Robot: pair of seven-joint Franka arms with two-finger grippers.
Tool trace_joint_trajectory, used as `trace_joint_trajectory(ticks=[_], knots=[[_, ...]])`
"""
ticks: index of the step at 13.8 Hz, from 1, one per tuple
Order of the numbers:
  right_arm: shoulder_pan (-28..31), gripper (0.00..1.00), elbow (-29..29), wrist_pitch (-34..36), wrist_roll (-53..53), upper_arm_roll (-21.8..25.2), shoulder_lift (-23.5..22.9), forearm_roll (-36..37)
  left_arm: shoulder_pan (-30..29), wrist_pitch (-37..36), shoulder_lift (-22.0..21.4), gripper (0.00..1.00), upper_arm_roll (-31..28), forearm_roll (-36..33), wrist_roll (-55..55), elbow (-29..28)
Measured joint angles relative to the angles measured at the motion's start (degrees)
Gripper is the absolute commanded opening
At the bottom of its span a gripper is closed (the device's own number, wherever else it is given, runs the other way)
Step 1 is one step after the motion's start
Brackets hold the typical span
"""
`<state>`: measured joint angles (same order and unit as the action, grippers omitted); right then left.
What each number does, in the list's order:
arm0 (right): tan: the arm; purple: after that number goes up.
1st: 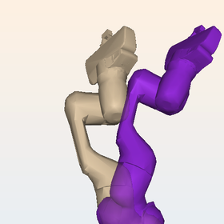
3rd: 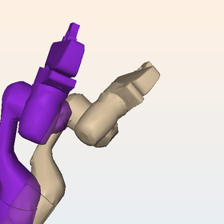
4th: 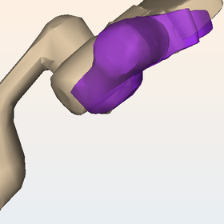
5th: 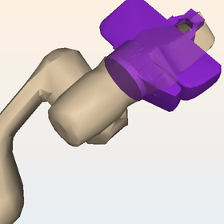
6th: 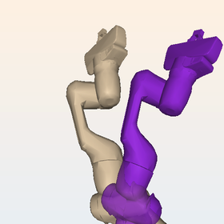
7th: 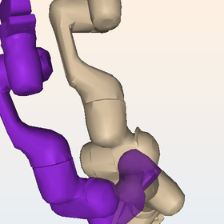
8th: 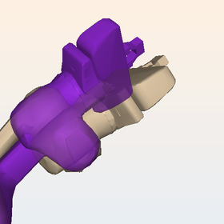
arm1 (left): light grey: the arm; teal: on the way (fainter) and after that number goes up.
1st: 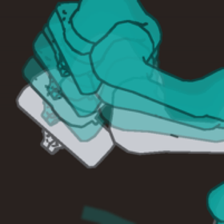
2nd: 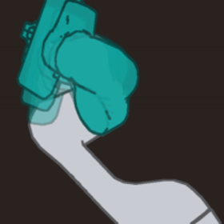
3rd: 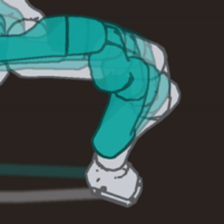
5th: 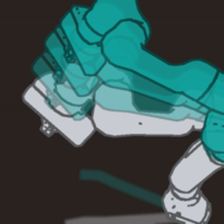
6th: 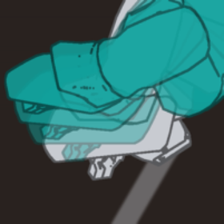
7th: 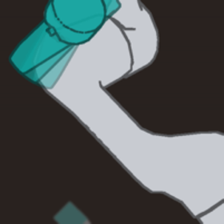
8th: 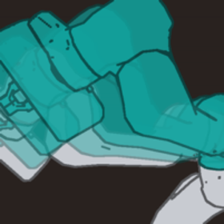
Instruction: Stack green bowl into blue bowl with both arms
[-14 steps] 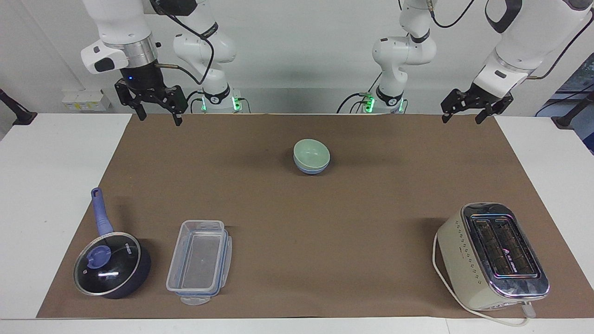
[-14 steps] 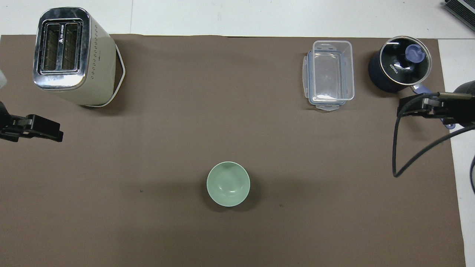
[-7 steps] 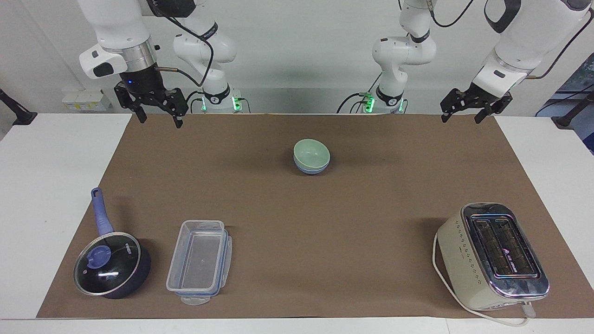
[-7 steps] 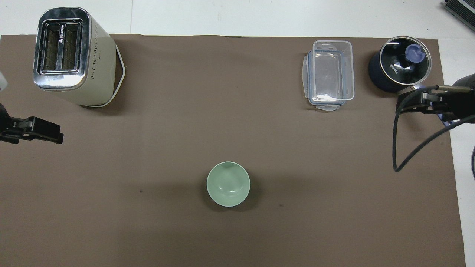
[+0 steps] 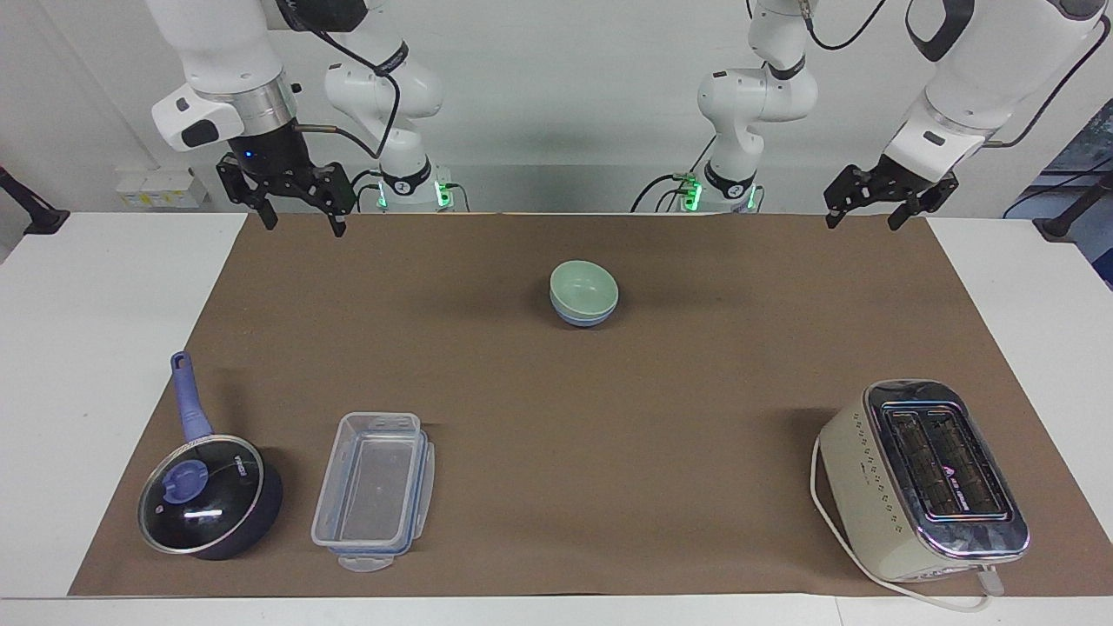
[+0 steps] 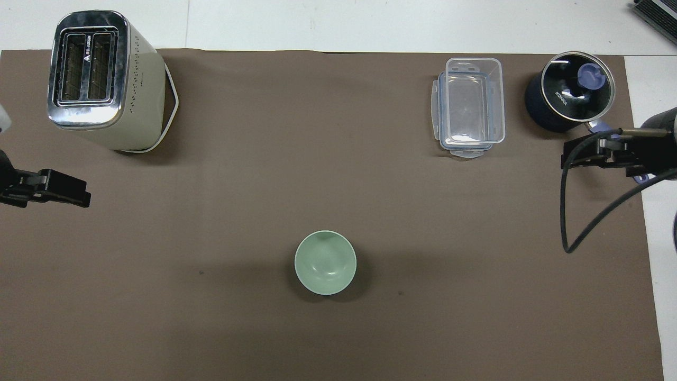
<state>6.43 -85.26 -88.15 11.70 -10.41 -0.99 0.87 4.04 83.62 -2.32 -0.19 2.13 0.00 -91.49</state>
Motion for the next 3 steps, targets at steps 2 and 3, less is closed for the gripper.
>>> trace_joint_trajectory(ticks=[2, 3], knots=[[0.0, 1.0, 0.0, 0.3, 0.0, 0.2, 0.0, -0.5, 0.0, 0.1, -0.1, 1.0, 0.0, 0.0, 0.0, -0.3], [0.0, 1.0, 0.0, 0.3, 0.0, 0.2, 0.0, -0.5, 0.0, 0.1, -0.1, 1.0, 0.0, 0.0, 0.0, -0.4]])
